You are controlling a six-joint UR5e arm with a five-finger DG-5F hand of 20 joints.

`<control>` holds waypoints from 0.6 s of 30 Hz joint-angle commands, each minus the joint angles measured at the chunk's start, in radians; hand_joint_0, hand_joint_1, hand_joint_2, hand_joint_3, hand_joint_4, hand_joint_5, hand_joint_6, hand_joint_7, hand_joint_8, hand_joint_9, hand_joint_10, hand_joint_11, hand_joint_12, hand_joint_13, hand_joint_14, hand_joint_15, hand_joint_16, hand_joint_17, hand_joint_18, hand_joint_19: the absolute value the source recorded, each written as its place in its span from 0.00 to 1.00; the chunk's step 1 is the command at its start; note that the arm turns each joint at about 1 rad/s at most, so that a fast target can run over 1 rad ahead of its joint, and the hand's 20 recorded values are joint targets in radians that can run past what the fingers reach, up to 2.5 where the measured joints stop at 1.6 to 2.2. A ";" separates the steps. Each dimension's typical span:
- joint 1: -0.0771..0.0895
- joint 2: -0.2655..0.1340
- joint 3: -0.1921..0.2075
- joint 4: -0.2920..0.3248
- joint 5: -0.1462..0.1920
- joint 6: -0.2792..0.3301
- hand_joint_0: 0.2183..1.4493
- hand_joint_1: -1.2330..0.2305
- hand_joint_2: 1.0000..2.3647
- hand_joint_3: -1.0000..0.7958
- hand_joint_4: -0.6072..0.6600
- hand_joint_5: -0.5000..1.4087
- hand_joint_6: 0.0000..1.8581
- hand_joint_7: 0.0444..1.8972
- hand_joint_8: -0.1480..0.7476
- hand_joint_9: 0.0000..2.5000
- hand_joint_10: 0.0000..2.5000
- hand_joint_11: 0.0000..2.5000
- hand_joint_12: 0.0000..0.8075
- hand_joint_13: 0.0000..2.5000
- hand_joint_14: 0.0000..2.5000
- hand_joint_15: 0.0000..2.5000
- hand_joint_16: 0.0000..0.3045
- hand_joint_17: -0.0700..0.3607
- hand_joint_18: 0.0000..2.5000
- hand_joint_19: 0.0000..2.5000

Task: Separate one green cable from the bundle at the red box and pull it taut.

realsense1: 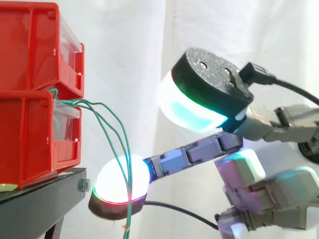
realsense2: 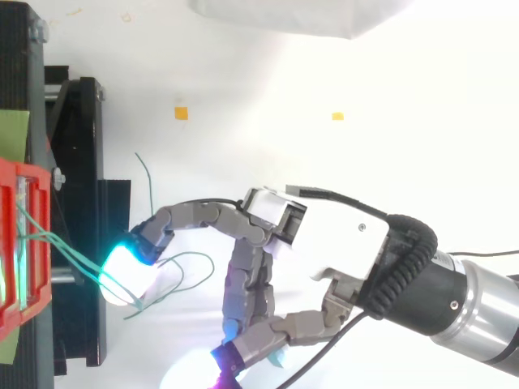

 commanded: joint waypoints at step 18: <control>0.024 0.000 -0.024 0.067 0.040 0.049 0.11 0.20 0.00 0.28 0.74 0.24 0.27 0.41 0.63 0.72 0.00 0.11 0.75 0.82 0.01 0.21 0.30 0.64 1.00 0.11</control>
